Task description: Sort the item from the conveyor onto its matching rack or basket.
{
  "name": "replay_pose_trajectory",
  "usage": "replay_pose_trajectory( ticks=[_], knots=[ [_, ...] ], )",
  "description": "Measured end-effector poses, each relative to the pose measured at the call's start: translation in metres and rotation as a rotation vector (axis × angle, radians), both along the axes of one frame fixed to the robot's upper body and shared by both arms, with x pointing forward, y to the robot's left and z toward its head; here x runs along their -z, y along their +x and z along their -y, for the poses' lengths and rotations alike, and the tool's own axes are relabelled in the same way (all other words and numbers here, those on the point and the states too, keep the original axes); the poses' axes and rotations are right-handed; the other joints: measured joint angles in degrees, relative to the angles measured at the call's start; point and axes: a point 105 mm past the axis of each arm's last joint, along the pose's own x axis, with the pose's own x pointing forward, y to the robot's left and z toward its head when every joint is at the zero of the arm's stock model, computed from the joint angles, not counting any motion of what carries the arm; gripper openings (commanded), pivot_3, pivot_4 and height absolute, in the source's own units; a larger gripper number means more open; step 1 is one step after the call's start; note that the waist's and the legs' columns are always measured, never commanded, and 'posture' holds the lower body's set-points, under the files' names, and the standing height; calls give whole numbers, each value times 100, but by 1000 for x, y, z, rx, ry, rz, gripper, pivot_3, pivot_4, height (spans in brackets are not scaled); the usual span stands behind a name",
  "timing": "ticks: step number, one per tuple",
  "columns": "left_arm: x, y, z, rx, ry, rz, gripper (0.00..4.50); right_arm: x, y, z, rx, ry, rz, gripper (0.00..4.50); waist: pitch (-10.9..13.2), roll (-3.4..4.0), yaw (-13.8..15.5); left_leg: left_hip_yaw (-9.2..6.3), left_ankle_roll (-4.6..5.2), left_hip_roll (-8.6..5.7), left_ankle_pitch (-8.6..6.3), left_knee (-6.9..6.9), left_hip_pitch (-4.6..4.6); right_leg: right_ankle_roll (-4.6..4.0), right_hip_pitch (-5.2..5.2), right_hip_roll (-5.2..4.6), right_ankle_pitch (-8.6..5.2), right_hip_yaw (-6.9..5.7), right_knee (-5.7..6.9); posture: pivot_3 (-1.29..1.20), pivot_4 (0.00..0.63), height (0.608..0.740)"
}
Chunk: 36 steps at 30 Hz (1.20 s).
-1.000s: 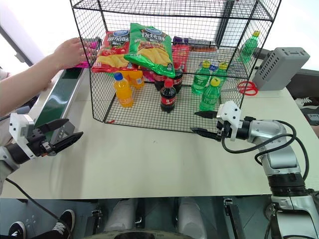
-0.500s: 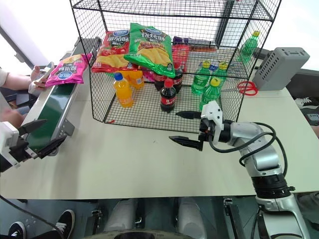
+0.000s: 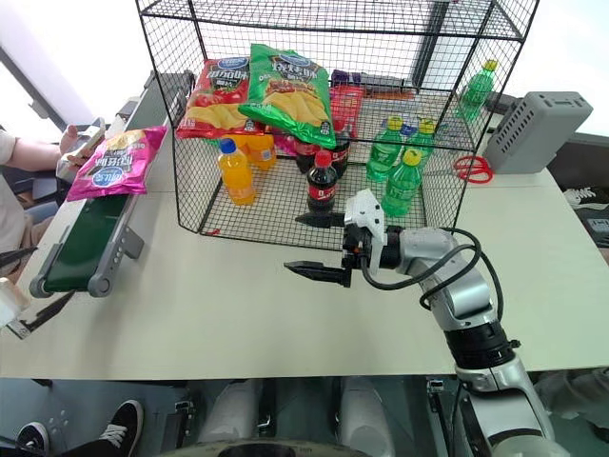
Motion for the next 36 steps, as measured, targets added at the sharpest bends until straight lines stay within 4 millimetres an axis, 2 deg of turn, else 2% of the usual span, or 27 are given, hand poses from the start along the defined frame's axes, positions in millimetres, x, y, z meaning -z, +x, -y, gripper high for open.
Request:
replay_pose_trajectory(
  ticks=[9,20,26,34,36],
  knots=[
    [2,-3,-20,-40,160,85,4500,-1,2,-2,-11,11,-30,4408,0,0,-37,4,1,4,-1,-2,0,1,-3,0,1,-1,2,0,150,740],
    [4,11,-14,-4,181,96,4500,-1,2,-1,-7,6,-29,4408,0,0,-50,6,1,4,-1,-3,0,1,-4,-2,1,-2,3,0,150,740],
    [21,9,-14,-10,151,43,4500,-2,4,5,11,-10,-15,4408,0,-1,-122,5,1,4,-1,-4,0,2,-4,-2,1,-4,4,0,150,740],
    [30,11,-14,-24,130,28,4500,-2,7,11,35,-28,13,4408,0,-1,-131,6,1,5,-1,-4,1,2,-4,-2,1,-3,5,0,150,740],
    [29,11,-12,-18,110,33,3996,-2,8,11,40,-26,18,4500,0,-1,-132,5,1,5,-1,-5,1,2,-4,-2,1,-4,5,0,150,740]
  ],
)
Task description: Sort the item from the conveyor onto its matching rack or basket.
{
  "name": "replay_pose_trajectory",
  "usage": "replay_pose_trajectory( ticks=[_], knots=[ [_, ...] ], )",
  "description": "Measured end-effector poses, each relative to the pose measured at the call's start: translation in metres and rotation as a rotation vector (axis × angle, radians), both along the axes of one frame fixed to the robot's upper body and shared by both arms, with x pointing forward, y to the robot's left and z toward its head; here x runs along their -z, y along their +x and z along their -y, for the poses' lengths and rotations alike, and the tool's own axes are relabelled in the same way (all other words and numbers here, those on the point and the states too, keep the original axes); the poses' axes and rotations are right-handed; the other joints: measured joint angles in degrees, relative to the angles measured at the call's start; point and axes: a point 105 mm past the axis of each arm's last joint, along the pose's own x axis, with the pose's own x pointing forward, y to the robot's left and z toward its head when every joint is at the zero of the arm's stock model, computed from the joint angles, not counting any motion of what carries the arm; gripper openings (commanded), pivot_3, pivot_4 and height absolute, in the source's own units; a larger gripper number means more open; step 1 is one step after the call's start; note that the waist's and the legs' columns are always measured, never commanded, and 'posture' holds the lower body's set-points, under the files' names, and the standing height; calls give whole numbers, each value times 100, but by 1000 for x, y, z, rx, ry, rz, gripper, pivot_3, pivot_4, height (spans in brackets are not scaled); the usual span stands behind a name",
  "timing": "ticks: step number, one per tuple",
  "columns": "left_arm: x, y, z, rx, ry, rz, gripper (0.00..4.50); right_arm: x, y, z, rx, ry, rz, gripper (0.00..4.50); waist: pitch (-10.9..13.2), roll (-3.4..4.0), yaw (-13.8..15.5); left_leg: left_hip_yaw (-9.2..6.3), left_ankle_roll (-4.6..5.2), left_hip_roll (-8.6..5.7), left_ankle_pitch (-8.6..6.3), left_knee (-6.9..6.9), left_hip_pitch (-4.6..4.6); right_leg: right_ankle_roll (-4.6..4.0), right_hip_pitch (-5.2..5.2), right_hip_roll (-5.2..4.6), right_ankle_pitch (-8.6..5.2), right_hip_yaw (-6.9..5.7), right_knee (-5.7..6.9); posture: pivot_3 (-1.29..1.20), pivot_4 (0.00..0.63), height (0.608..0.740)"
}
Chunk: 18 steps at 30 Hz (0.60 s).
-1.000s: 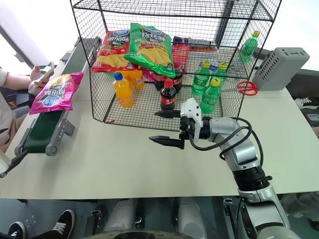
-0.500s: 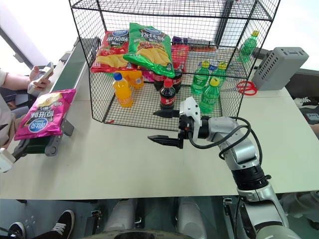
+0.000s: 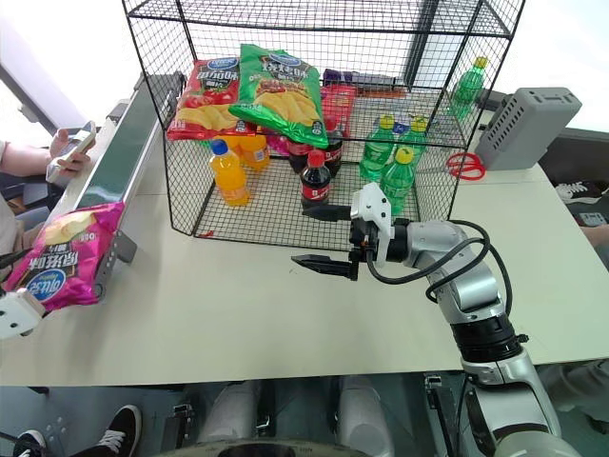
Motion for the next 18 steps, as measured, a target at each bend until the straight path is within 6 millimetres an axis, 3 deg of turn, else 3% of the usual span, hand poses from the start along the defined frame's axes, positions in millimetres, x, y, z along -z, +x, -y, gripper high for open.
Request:
replay_pose_trajectory(
  ticks=[1,8,9,15,18],
  knots=[
    [-1,0,2,7,-13,2,3781,0,0,0,2,1,2,4500,0,0,0,0,0,0,0,0,0,0,0,0,0,0,0,0,150,740],
    [-13,6,17,65,-43,36,265,1,4,3,25,-8,25,4500,0,0,1,1,0,-1,0,0,0,0,0,-2,0,0,0,0,150,740],
    [-15,7,18,65,-47,43,39,1,5,3,27,-9,25,4500,0,0,1,1,0,-1,0,0,0,0,0,-2,0,0,0,0,150,740],
    [-38,17,22,59,-155,131,39,1,5,3,30,-11,37,4500,0,-1,0,0,0,-1,0,0,-1,1,0,-1,1,0,1,0,150,740],
    [-60,23,33,85,-372,194,39,3,7,5,38,-13,34,4500,0,-1,0,-1,0,0,0,0,0,1,1,-2,1,0,2,0,150,740]
  ],
)
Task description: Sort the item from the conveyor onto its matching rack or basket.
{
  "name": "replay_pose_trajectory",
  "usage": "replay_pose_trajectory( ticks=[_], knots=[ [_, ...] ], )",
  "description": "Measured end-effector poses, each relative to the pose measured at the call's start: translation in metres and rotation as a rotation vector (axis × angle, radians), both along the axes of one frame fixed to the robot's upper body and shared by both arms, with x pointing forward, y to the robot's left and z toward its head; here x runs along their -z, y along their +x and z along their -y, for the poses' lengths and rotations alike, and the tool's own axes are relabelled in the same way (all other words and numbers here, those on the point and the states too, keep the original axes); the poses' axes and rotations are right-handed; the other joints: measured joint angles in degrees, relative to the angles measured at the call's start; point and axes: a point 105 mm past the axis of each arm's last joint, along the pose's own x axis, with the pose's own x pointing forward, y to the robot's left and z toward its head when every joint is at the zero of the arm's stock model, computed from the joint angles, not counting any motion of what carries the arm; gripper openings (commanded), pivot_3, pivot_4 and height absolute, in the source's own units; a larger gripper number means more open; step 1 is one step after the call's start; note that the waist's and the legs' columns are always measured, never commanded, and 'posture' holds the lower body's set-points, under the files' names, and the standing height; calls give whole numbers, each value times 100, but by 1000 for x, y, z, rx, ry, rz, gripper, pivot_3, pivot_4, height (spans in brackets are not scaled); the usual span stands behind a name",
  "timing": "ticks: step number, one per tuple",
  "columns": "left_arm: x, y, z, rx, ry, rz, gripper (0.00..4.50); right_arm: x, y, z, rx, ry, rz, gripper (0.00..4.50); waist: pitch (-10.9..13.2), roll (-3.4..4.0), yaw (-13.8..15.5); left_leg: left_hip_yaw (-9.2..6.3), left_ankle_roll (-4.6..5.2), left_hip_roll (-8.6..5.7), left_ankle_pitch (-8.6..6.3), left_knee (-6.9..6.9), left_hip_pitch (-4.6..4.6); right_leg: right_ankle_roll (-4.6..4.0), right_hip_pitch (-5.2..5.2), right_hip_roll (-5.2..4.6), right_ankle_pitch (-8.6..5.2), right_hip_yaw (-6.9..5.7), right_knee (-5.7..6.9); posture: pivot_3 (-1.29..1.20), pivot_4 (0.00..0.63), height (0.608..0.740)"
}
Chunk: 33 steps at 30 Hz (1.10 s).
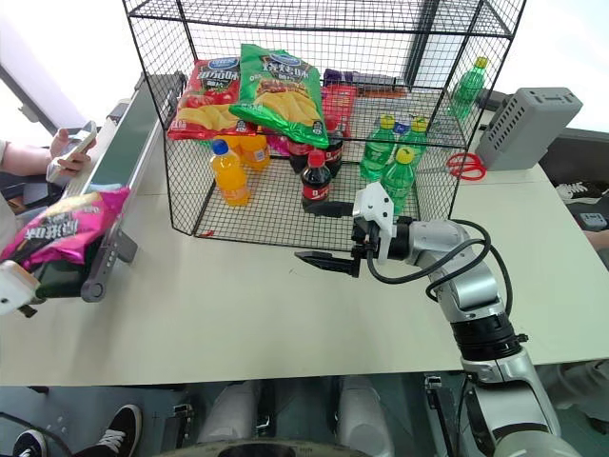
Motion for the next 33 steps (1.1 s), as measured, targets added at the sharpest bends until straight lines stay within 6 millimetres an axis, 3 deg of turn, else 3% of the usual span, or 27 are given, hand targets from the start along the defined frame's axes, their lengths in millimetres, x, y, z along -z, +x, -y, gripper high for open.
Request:
replay_pose_trajectory(
  ticks=[6,11,13,16,18,25,33],
  knots=[
    [-42,-8,41,274,-568,-46,39,-1,1,3,3,3,3,4500,1,1,-26,-4,-1,0,0,2,4,1,3,-1,0,3,5,0,150,740],
    [-37,-40,75,520,-1053,-396,39,-4,-3,10,-28,45,-104,4500,4,3,-37,-9,-1,0,1,1,9,0,5,5,0,7,9,0,150,740],
    [-39,-50,86,602,-1225,-536,39,-4,-17,14,-79,44,-260,4500,4,3,16,-17,-1,-3,1,3,12,-3,12,6,-2,4,8,0,150,740],
    [-45,-59,100,715,-1354,-663,39,0,-42,16,-164,13,-418,4500,4,2,45,-18,0,-6,1,5,14,-9,19,4,-6,4,1,0,150,740],
    [-48,-64,123,870,-1434,-777,39,0,-51,12,-199,45,-506,4500,3,1,25,-18,-1,-7,1,5,17,-16,21,4,-10,8,1,0,150,740],
    [-54,-54,155,1166,-1605,-904,39,-7,-52,9,-194,117,-572,4500,2,1,-2,-17,-1,-9,1,5,23,-5,22,15,-3,15,5,0,150,740],
    [-51,-39,176,1274,-1634,-1028,39,-27,-55,5,-262,183,-571,4500,0,-3,22,-19,0,-12,1,5,19,-4,23,12,-3,15,3,0,150,740]
  ],
)
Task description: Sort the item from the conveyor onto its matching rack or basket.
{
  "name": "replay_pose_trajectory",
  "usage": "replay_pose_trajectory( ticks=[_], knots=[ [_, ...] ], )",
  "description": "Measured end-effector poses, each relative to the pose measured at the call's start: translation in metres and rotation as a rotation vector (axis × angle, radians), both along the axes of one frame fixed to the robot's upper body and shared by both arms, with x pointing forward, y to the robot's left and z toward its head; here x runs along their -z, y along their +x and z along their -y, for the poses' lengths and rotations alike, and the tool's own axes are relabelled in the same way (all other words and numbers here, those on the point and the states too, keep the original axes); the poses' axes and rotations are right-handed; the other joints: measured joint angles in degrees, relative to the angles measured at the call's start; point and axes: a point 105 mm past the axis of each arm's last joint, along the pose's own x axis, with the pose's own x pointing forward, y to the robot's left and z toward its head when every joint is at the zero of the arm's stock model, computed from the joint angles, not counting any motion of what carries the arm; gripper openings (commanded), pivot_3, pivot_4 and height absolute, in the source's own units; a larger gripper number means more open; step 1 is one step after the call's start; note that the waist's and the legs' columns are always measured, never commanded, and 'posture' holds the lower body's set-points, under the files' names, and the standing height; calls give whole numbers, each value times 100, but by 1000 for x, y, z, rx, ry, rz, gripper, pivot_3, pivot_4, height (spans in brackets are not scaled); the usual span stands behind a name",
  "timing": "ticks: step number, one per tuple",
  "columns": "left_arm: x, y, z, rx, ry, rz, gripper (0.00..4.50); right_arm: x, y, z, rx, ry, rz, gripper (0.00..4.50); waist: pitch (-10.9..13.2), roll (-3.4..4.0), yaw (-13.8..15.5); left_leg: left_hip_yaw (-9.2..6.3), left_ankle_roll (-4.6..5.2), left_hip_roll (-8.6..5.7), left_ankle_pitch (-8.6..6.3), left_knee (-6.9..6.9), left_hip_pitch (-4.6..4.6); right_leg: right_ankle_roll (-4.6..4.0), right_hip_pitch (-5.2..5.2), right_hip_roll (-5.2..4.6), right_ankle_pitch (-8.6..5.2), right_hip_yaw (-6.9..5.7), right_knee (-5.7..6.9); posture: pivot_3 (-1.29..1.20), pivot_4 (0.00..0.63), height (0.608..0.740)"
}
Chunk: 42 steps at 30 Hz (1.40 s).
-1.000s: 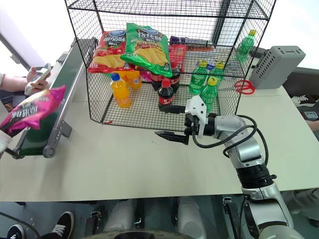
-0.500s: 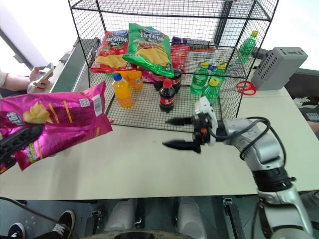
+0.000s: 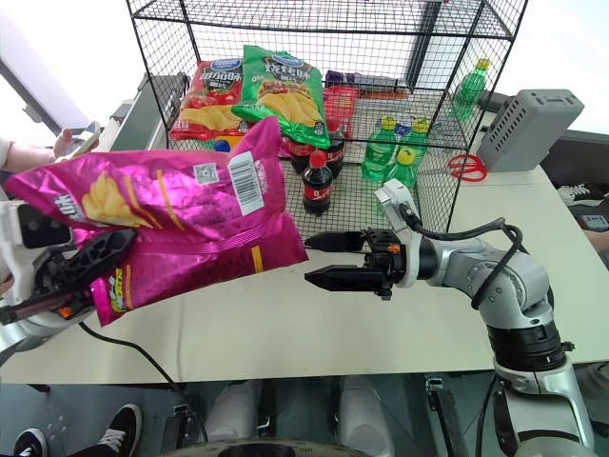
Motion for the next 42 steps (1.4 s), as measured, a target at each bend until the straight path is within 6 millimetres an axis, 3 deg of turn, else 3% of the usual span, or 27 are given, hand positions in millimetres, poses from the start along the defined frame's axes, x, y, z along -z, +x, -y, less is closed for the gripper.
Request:
replay_pose_trajectory(
  ticks=[9,12,19,20,24,28,34,35,42],
  knots=[
    [2,10,18,48,-35,-22,39,-14,-3,-16,-62,65,-10,4500,0,-1,-11,-3,0,1,0,0,0,1,-1,3,0,1,1,0,150,740],
    [4,12,20,42,-37,-28,0,-13,-4,-18,-69,72,-29,3732,0,-1,-5,-2,0,0,0,0,0,1,0,1,0,1,0,0,150,740],
    [10,17,22,11,-1,-35,0,-14,-7,-19,-90,80,-60,362,0,-1,-6,-3,0,0,0,0,-1,1,0,2,0,0,0,0,150,740],
    [12,18,22,5,9,-35,0,-14,-7,-19,-88,81,-63,119,0,-1,-9,-3,0,0,0,0,0,1,0,2,0,1,0,0,150,740],
    [17,22,22,-31,31,-20,0,-15,-6,-18,-80,84,-68,119,0,-1,-6,-3,0,0,0,0,-1,0,-1,2,0,0,-1,0,150,740],
    [26,30,20,-99,90,-21,1366,-15,-5,-18,-70,81,-64,119,0,-1,-5,-3,0,0,0,-1,-2,0,-1,2,0,0,-2,0,150,740],
    [30,39,15,-193,136,25,4296,-13,0,-11,-13,59,-30,119,0,-1,-3,-2,0,0,0,-1,-4,1,-1,2,0,-1,-6,0,150,740],
    [30,41,13,-225,148,40,4500,-12,3,-7,20,56,-17,119,0,-1,3,-3,0,0,0,-1,-6,1,-1,2,0,-1,-8,0,150,740],
    [36,52,-1,-387,282,152,4500,-19,20,37,326,45,112,119,1,0,60,5,1,-1,0,-1,-17,1,-12,0,0,-1,-17,0,150,740]
  ],
)
